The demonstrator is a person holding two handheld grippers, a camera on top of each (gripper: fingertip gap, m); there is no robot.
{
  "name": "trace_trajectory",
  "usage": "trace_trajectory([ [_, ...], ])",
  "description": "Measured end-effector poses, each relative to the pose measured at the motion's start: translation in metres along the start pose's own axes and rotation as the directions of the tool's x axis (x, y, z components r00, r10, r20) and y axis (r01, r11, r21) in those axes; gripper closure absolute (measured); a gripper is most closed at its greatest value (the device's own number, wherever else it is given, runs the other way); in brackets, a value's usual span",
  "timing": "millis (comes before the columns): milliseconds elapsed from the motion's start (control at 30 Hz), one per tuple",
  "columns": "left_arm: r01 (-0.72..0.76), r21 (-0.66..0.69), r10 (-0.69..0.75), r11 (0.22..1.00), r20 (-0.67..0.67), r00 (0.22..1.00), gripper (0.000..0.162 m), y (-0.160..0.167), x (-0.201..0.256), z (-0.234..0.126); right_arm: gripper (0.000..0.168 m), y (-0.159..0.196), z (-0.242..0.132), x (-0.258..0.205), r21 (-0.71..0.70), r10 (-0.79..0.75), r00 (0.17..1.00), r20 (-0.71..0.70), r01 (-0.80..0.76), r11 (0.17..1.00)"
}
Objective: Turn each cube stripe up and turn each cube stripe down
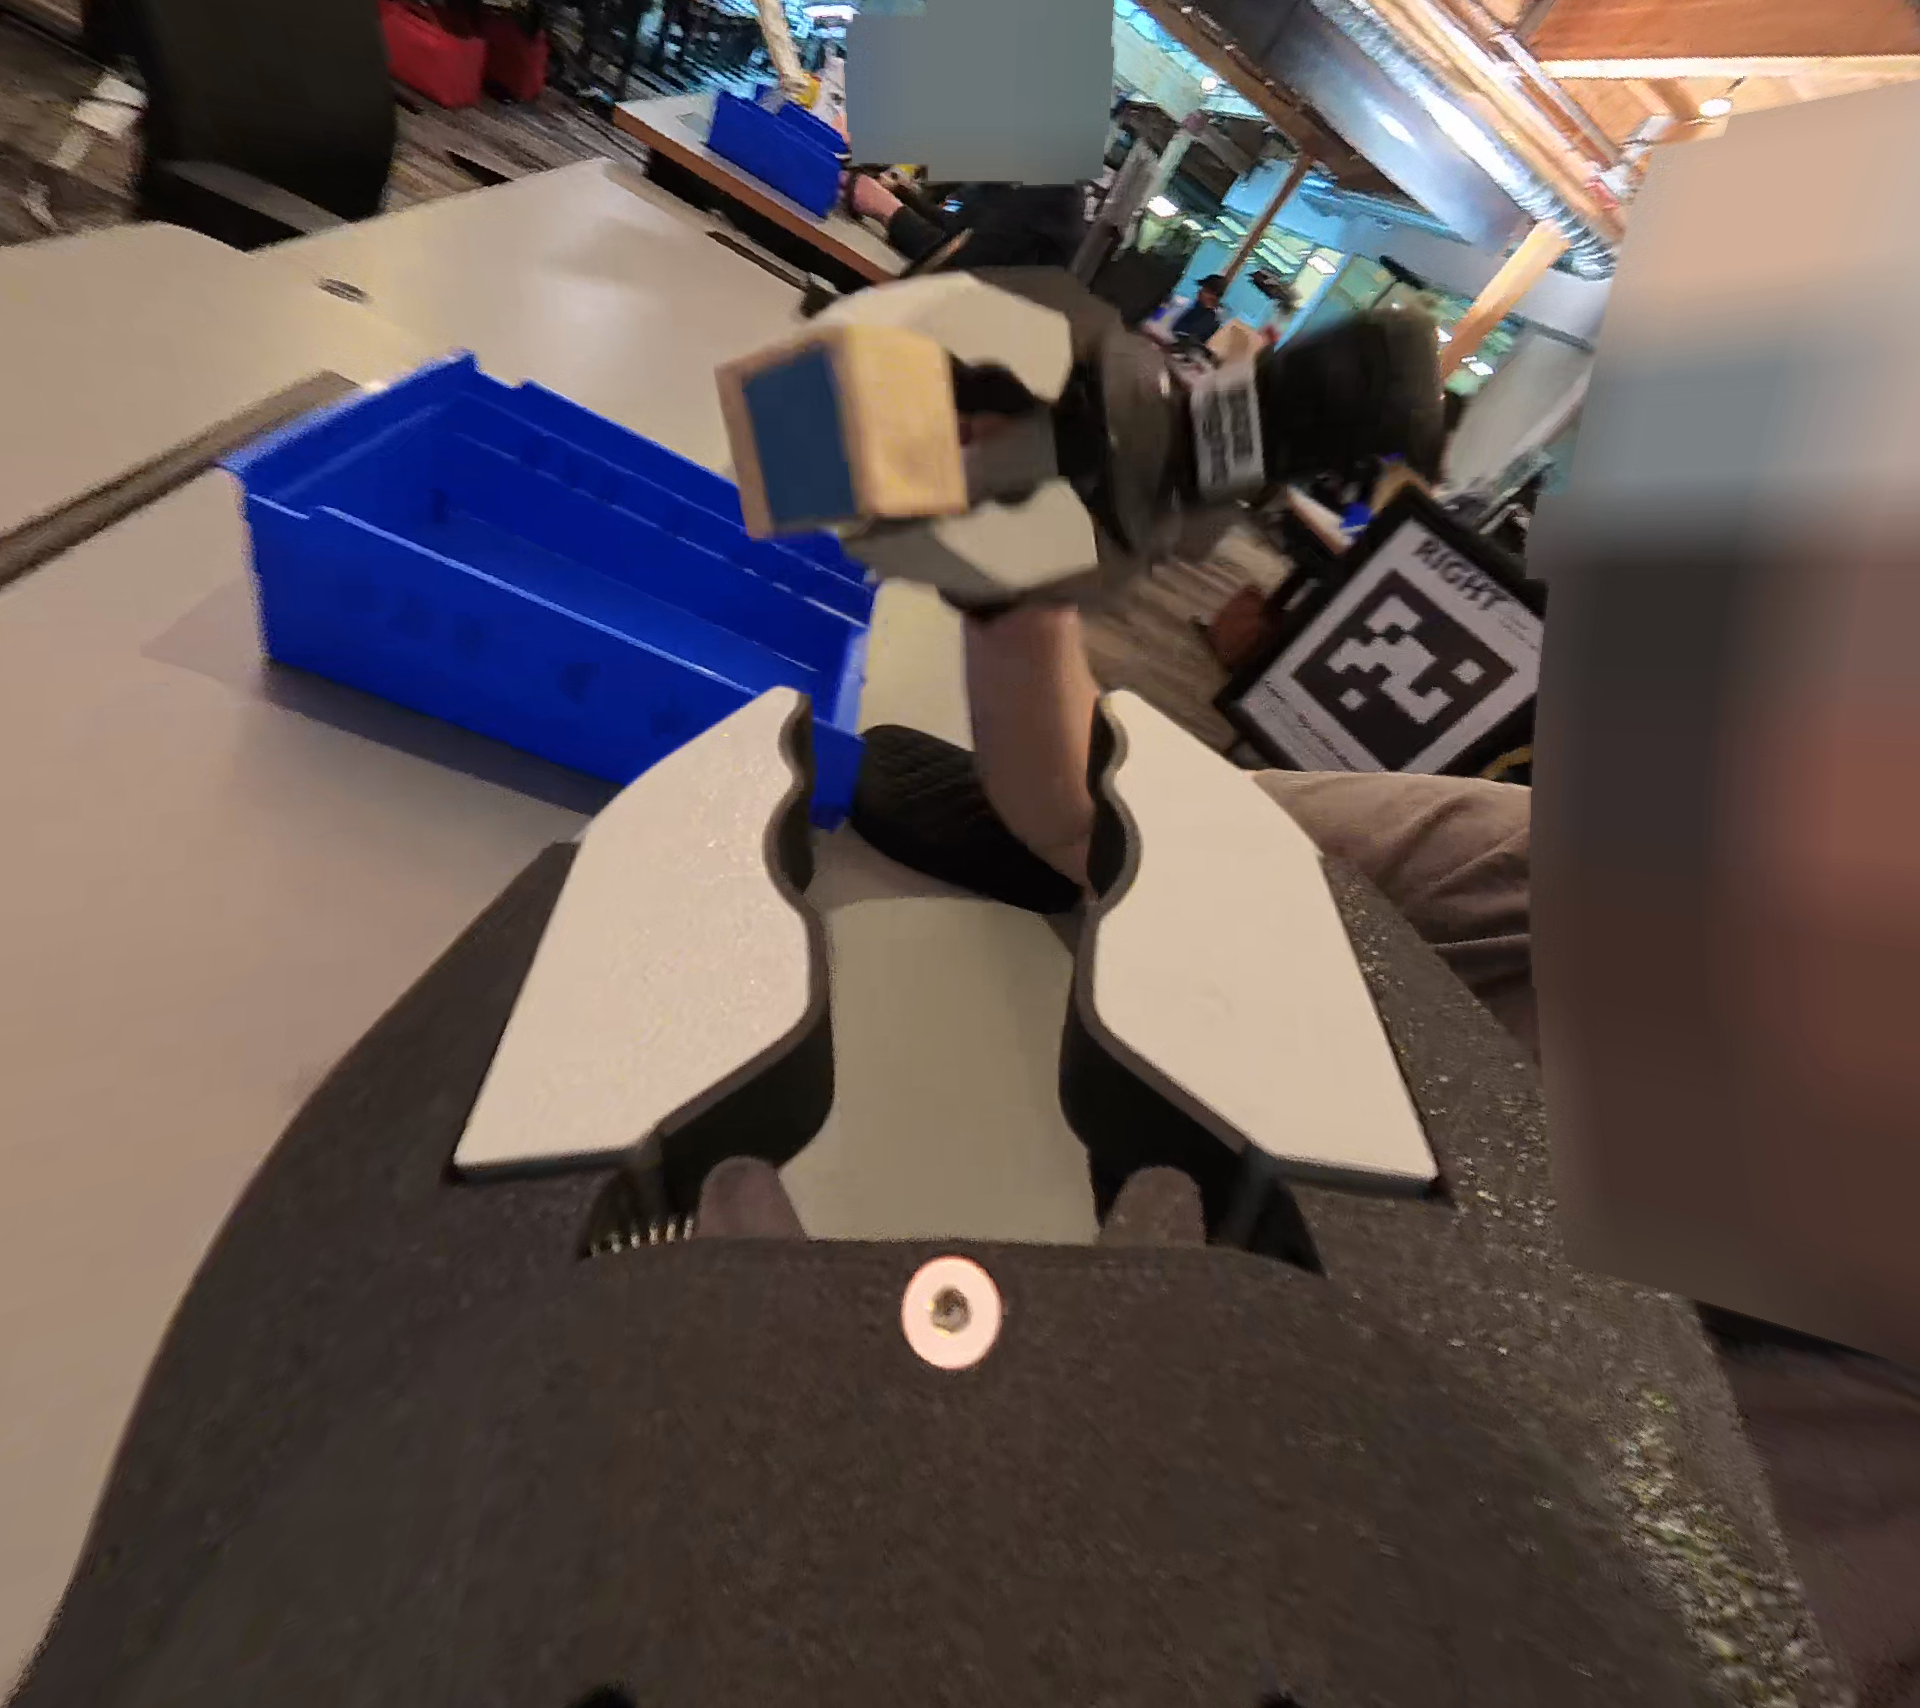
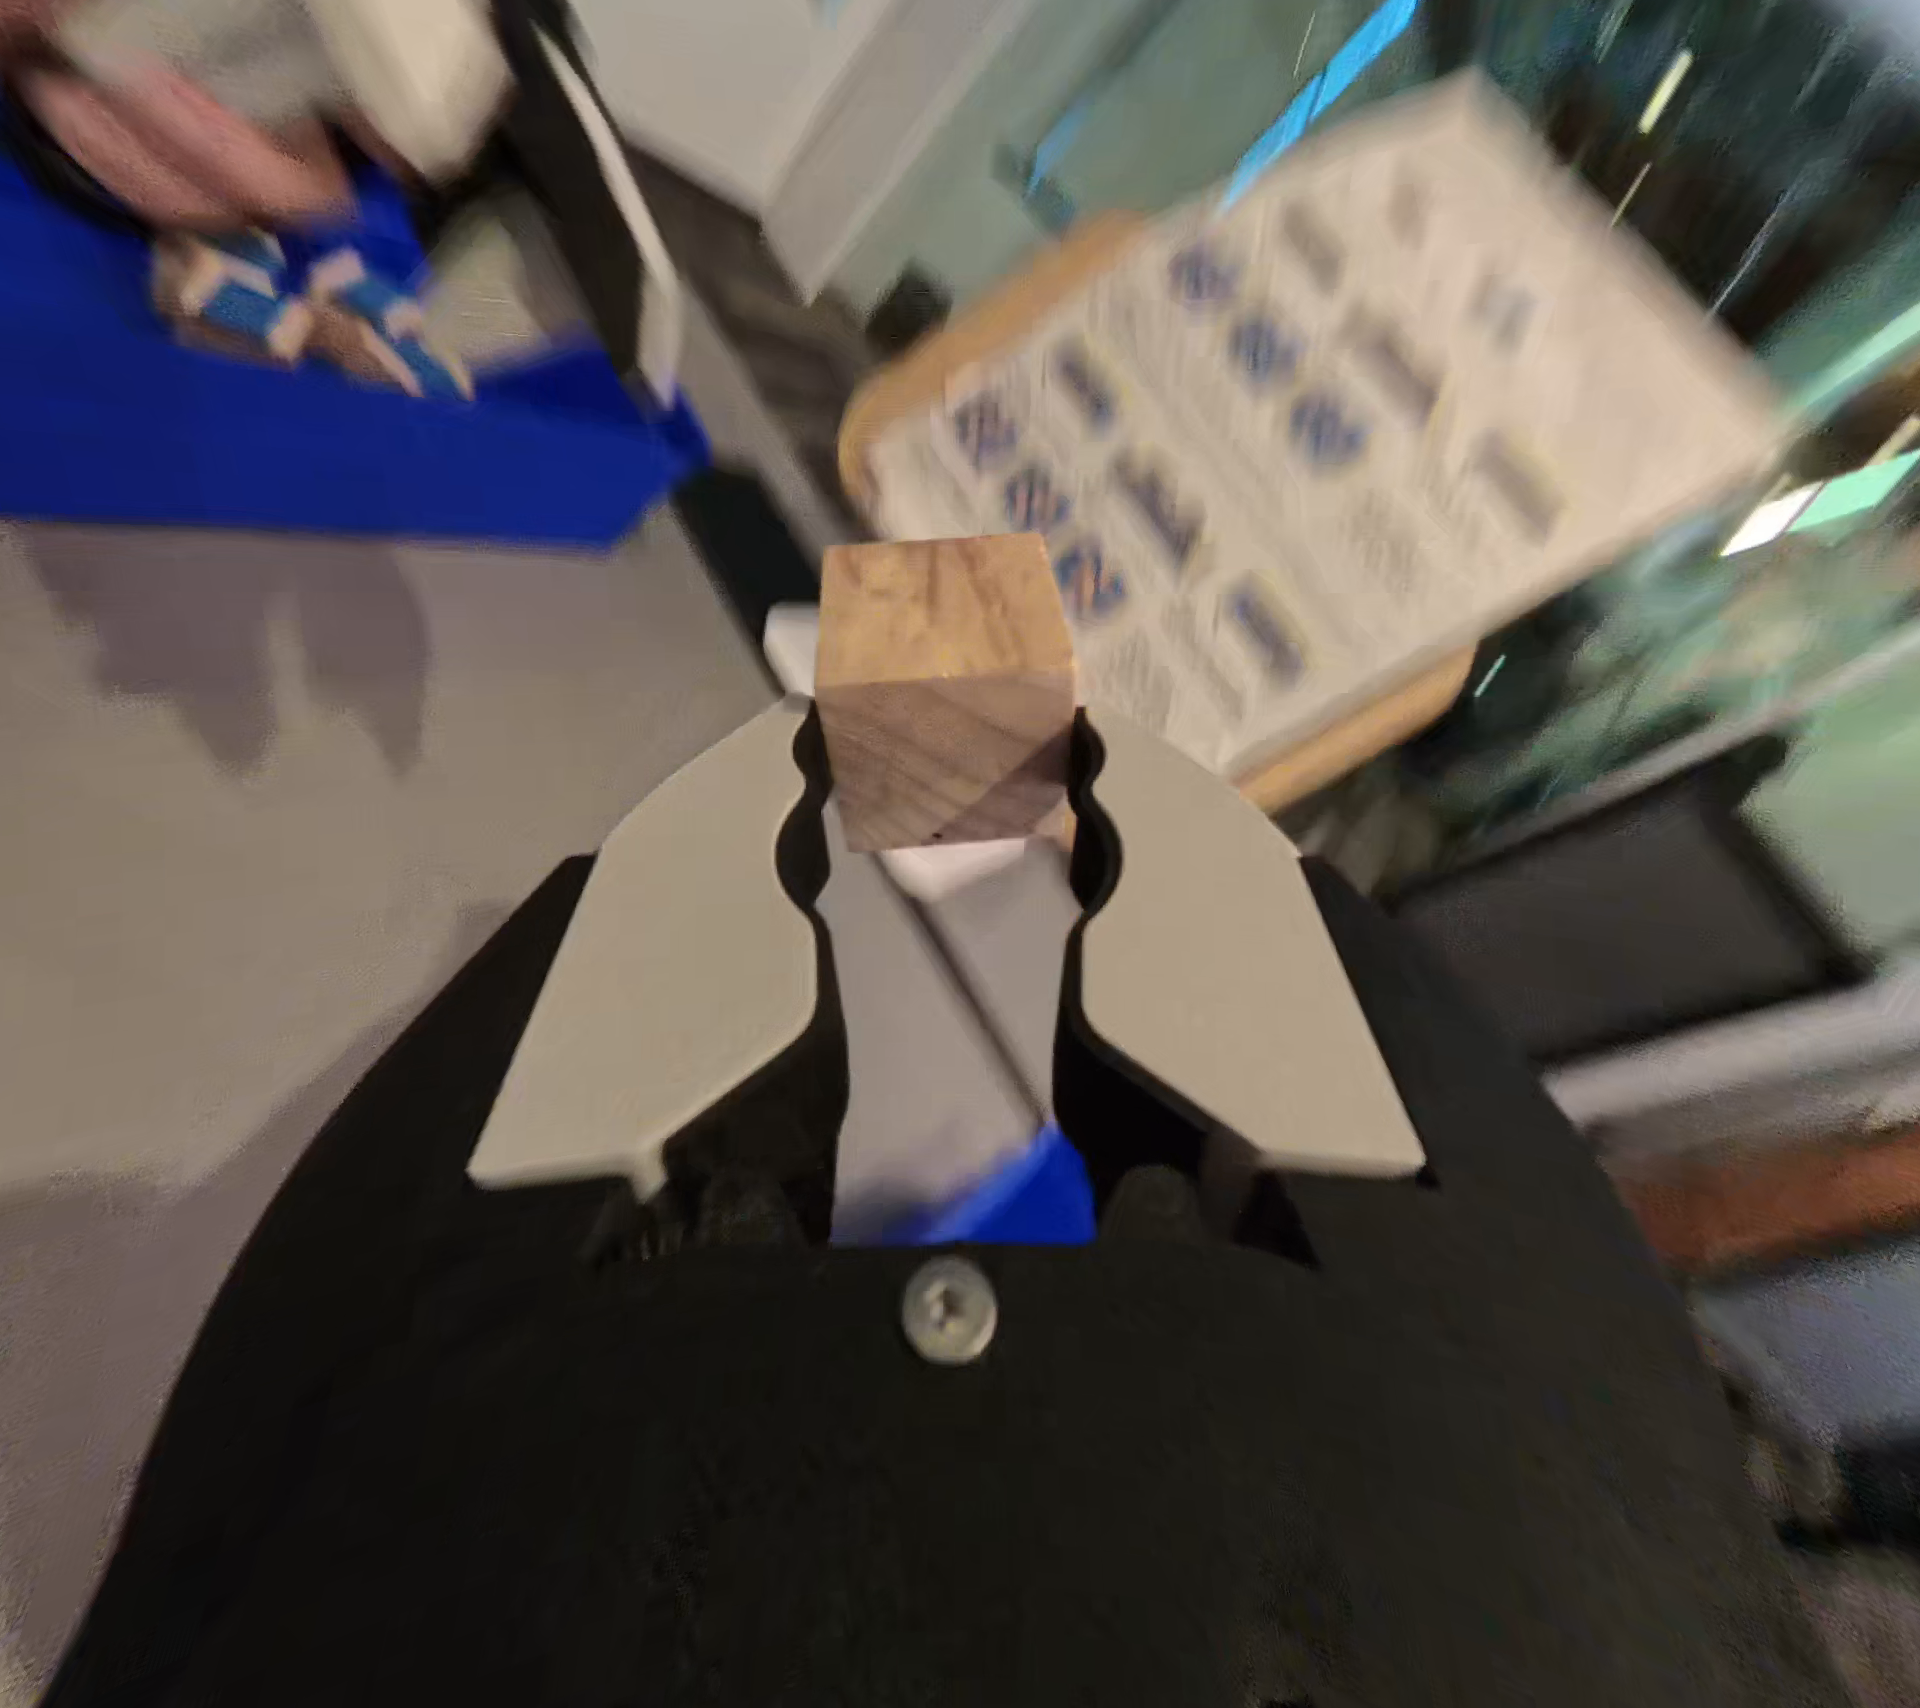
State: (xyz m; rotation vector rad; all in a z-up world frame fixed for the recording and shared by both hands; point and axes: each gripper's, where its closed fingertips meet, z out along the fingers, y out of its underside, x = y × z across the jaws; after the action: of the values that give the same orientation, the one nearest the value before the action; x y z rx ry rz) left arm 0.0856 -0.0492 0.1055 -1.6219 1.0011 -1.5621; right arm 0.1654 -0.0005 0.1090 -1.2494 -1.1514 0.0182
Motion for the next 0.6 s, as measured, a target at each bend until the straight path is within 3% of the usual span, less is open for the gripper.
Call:
trace_trajectory([
  [67, -0.047, 0.0, 0.046, 0.999, 0.072, 0.996, 0.115, -0.005, -0.004, -0.012, 0.124, 0.061, -0.018, 0.03, -0.262, 0.236, 0.971, 0.041, -0.218, 0.94],
  [100, -0.067, -0.007, 0.067, 0.998, 0.112, 0.991, 0.117, -0.007, -0.006, -0.017, 0.124, 0.099, -0.031, 0.039, -0.406, 0.386, 0.922, 0.02, -0.345, 0.846],
  [133, -0.085, -0.018, 0.087, 0.996, 0.153, 0.984, 0.117, -0.008, -0.008, -0.023, 0.123, 0.14, -0.046, 0.047, -0.532, 0.506, 0.861, -0.055, -0.454, 0.715],
  [200, -0.114, -0.045, 0.122, 0.992, 0.227, 0.966, 0.12, -0.008, -0.013, -0.033, 0.123, 0.223, -0.077, 0.057, -0.691, 0.593, 0.755, -0.281, -0.588, 0.421],
  [267, -0.125, -0.087, 0.145, 0.988, 0.298, 0.943, 0.123, -0.005, -0.02, -0.041, 0.123, 0.285, -0.098, 0.053, -0.75, 0.593, 0.678, -0.434, -0.636, 0.178],
  [300, -0.131, -0.102, 0.158, 0.986, 0.323, 0.933, 0.123, -0.005, -0.023, -0.044, 0.123, 0.303, -0.102, 0.047, -0.762, 0.599, 0.648, -0.47, -0.641, 0.096],
  [400, -0.13, -0.108, 0.161, 0.986, 0.357, 0.92, 0.123, -0.005, -0.026, -0.048, 0.123, 0.325, -0.096, 0.03, -0.775, 0.621, 0.601, -0.503, -0.632, -0.016],
  [600, -0.123, -0.137, 0.167, 0.983, 0.381, 0.909, 0.125, -0.001, -0.031, -0.049, 0.123, 0.359, -0.095, 0.022, -0.772, 0.489, 0.639, -0.594, -0.624, -0.122],
])
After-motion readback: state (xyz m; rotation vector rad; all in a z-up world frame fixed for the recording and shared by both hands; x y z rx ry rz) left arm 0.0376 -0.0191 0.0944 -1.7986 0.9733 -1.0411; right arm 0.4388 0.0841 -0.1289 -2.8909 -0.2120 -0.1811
